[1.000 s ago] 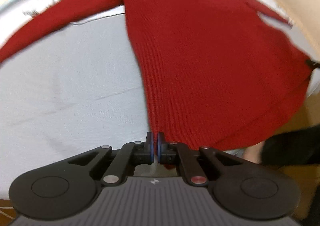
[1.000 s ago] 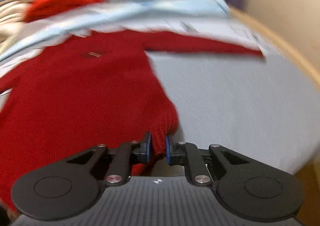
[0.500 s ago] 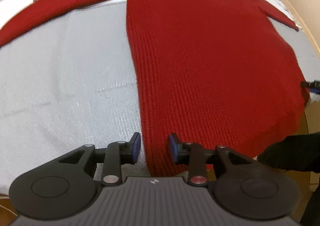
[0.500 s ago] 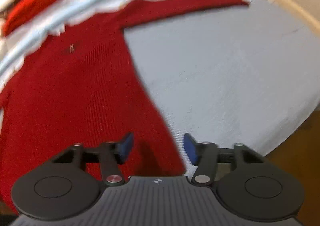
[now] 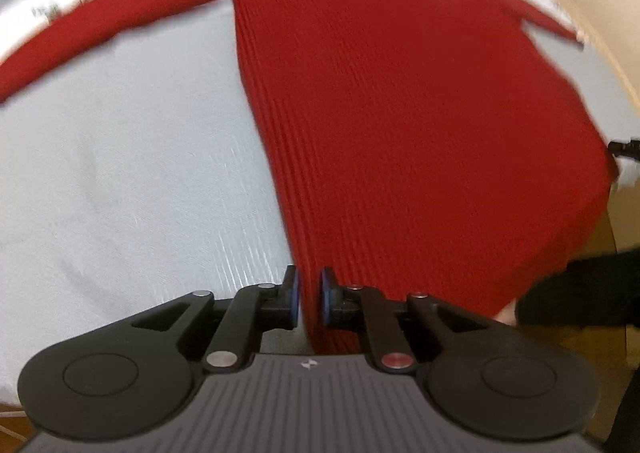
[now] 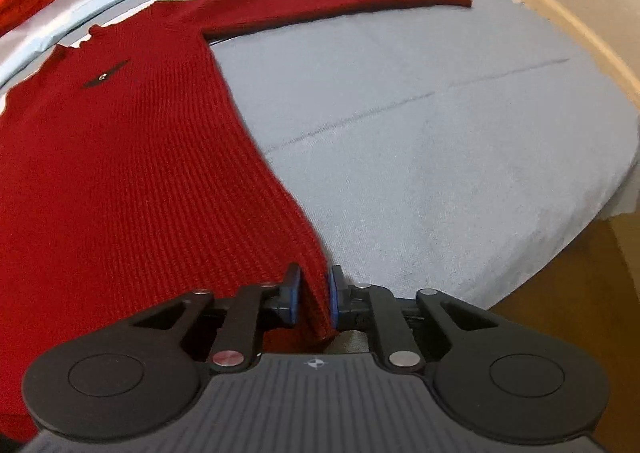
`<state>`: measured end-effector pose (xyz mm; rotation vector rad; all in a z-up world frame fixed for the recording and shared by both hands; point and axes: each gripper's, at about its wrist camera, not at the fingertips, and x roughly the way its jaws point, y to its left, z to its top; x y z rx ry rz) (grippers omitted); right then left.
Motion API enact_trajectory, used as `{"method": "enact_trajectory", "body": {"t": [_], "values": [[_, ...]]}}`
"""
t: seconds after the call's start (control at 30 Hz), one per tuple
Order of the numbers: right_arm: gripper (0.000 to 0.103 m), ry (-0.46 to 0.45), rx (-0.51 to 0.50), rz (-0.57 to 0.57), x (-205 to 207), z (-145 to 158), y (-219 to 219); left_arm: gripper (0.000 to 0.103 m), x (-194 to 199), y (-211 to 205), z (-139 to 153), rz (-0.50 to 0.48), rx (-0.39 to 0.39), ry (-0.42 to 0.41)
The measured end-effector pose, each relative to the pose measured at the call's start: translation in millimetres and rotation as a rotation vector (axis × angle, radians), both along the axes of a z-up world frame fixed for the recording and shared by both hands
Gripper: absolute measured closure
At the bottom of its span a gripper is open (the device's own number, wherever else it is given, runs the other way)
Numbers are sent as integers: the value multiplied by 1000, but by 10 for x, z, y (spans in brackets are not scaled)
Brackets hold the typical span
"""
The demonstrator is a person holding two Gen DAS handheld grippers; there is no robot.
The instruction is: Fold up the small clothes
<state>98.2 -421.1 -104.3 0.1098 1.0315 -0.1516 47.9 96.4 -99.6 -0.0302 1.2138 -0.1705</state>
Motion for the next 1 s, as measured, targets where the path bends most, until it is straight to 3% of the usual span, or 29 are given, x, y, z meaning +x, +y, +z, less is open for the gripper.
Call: {"method": "enact_trajectory", "body": {"t": [0.07, 0.17, 0.23, 0.27, 0.3, 0.33, 0.47, 0.5, 0.6, 0.67, 0.8, 1.0], "values": [[80, -82, -27, 16, -55, 126, 52, 90, 8, -59, 97, -32, -30, -62], [68, -183, 10, 91, -181, 303, 105, 86, 38, -194, 35, -91, -79, -38], [61, -133, 40, 129, -107, 210, 148, 74, 49, -297, -164, -134, -27, 46], [59, -51, 45, 140, -19, 73, 141, 73, 48, -341, -253, -152, 23, 77], [58, 51, 34, 139, 24, -89, 145, 73, 23, -348, -262, -165, 43, 67], [59, 76, 17, 136, 14, -164, 149, 72, 40, -357, -241, -164, 35, 62], [54, -63, 19, 182, -19, 76, 209, 58, 96, -295, -164, -120, -11, 28], [50, -55, 13, 186, -3, 60, 217, 58, 121, -297, -209, -116, 6, 45], [49, 96, -40, 176, 41, -200, 197, 58, 140, -318, -258, -101, 50, 72], [49, 55, -34, 163, 55, -124, 199, 57, 157, -328, -115, -59, 39, 6], [48, -127, 31, 165, 31, 198, 213, 35, 254, -233, 212, 90, 22, -165], [45, -387, 85, 165, 32, 670, 361, 30, 365, -233, 498, 235, 77, -344]]}}
